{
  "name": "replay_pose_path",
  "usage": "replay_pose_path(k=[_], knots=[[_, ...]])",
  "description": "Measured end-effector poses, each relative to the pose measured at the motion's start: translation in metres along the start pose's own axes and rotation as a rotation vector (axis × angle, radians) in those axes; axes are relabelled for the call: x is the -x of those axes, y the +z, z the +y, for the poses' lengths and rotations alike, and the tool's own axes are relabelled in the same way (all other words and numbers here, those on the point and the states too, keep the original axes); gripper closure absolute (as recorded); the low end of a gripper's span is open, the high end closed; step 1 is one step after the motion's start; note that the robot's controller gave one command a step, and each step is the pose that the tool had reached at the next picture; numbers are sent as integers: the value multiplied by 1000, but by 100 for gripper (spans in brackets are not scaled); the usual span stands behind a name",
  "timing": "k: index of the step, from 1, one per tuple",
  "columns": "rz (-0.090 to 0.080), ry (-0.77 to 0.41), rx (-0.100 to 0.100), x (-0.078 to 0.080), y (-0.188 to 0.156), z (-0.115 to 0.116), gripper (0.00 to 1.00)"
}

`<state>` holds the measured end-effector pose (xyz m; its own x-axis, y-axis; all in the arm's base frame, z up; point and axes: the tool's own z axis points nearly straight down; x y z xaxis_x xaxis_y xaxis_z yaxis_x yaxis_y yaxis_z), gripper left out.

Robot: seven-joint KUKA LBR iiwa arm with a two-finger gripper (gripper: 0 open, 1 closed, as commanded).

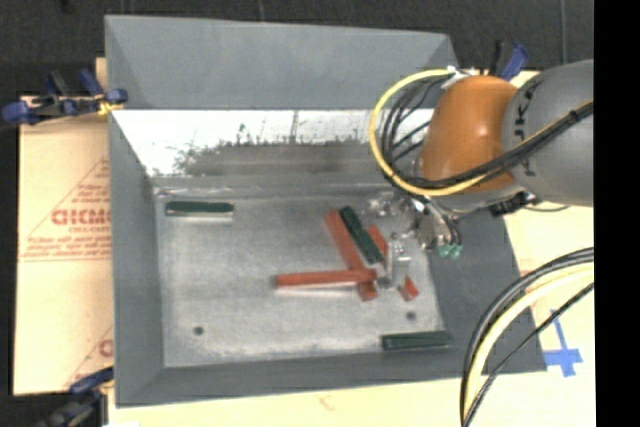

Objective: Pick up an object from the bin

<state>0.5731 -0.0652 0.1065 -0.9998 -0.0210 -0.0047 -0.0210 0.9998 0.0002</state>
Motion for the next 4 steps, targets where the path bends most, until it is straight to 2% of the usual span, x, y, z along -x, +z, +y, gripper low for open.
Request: replay_pose_path(k=[1,2,3,4], knots=[[-9,254,-1,45,32,17,100],[-4,251,-2,43,34,17,0],[-6,249,-2,44,32,18,100],[-6,248,-2,44,32,18,100]])
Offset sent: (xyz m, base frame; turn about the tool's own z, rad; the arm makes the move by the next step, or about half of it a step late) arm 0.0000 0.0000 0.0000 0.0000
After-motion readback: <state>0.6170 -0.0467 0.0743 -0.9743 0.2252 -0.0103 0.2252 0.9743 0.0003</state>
